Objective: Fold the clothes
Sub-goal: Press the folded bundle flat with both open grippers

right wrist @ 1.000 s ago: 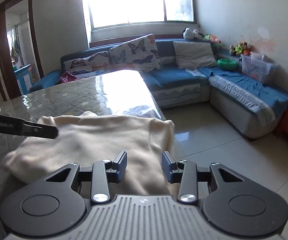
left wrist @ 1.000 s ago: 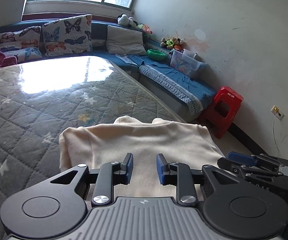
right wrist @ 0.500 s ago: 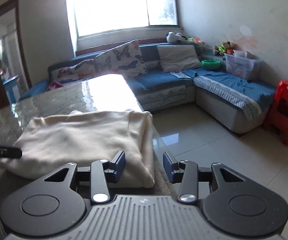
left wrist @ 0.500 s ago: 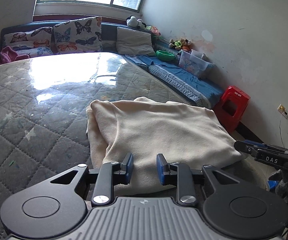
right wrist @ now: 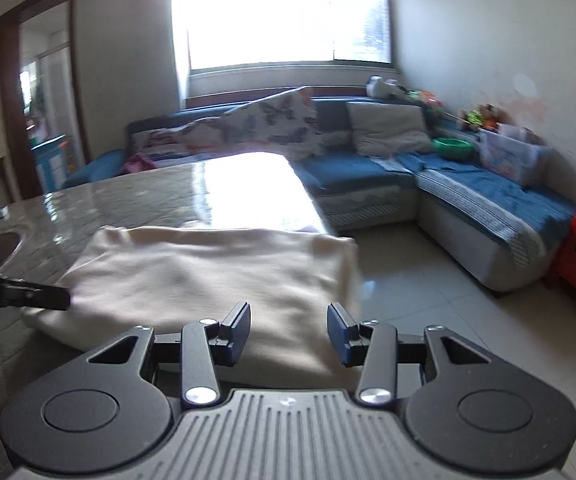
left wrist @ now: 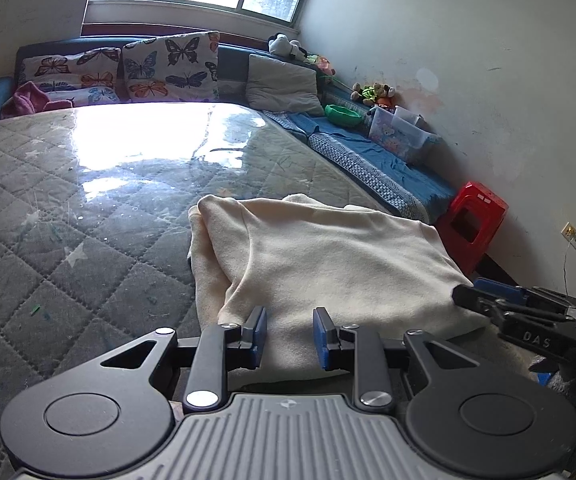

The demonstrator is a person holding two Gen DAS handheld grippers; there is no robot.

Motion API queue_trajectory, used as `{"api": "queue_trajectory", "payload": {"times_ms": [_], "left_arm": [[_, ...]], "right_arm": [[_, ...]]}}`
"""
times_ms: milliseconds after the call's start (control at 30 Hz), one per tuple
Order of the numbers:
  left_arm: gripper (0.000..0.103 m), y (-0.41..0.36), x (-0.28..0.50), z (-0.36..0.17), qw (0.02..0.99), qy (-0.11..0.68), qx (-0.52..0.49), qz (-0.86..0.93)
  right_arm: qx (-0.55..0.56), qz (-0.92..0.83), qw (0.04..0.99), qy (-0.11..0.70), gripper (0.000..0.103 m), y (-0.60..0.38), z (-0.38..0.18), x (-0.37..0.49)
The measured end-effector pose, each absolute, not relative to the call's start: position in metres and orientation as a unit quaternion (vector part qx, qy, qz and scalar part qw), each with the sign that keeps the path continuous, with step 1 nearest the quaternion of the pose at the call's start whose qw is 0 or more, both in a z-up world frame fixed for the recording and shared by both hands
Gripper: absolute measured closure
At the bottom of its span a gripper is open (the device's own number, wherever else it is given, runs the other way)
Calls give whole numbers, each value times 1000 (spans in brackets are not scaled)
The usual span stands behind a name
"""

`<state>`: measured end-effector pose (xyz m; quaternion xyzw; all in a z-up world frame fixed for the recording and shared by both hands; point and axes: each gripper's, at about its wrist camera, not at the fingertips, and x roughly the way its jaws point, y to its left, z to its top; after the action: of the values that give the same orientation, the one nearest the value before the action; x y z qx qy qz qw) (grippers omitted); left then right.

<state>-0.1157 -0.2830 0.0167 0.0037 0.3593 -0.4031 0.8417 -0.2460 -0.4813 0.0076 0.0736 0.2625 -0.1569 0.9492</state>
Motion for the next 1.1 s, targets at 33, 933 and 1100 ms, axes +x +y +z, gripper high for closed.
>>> {"api": "queue_trajectory", "payload": {"times_ms": [33,933,1100], "left_arm": [[75,-283,-117,17,842,359,5,-402],[41,-281,-129,22,846,362,27,-390],[29,-277,-130,23,853,356,28,-380]], "right_arm": [[71,-151,950,265,60,-478,6,-242],[54,-142,952,264,17,-452,8,-235],[52,-144,953,261,0,-448,10,-236]]}}
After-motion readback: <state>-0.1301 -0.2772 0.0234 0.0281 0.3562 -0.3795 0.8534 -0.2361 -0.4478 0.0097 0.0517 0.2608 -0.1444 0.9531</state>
